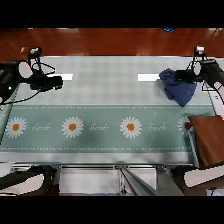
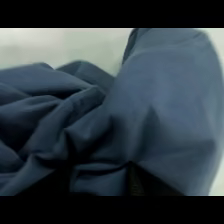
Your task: Fold the shirts.
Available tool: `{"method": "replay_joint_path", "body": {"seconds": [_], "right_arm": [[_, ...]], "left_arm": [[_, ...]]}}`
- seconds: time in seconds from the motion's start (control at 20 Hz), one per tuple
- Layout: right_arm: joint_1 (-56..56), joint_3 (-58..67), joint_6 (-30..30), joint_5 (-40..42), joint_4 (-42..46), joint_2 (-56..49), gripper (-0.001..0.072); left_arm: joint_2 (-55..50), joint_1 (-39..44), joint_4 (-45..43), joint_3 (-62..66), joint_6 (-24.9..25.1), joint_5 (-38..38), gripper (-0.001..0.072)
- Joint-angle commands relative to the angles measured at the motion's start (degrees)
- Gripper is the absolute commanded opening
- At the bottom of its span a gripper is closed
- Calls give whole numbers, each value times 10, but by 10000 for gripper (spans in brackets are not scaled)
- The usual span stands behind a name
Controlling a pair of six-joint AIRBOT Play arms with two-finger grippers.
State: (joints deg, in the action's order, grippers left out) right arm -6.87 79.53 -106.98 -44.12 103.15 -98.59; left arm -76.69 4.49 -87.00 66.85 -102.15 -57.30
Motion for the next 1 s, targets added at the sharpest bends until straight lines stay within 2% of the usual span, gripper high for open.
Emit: {"method": "replay_joint_path", "body": {"seconds": [0.0, 0.05, 0.2, 0.4, 0.55, 0.7, 0.95], "right_arm": [[-8, 3, 27, -28, -39, -28, 226], [-6, 14, 40, -37, -49, -26, 28], [-6, 77, 108, -87, -104, -1, 24], [-6, 145, 147, -98, -173, 104, 25], [-4, 177, 183, -75, -222, 198, 24], [20, 210, 220, -69, -233, 274, 24], [107, 283, 248, -68, -232, 334, 24]], "left_arm": [[0, 2, 90, 0, 52, -23, 510], [4, 3, 102, 0, 63, -35, 510], [36, -5, 103, 0, 100, -73, 510], [124, -58, 104, -13, 100, -68, 510], [208, -80, 112, -84, 100, -58, 510], [307, -74, 153, -189, 100, -33, 510], [445, -58, 212, -306, 100, -2, 510]]}}
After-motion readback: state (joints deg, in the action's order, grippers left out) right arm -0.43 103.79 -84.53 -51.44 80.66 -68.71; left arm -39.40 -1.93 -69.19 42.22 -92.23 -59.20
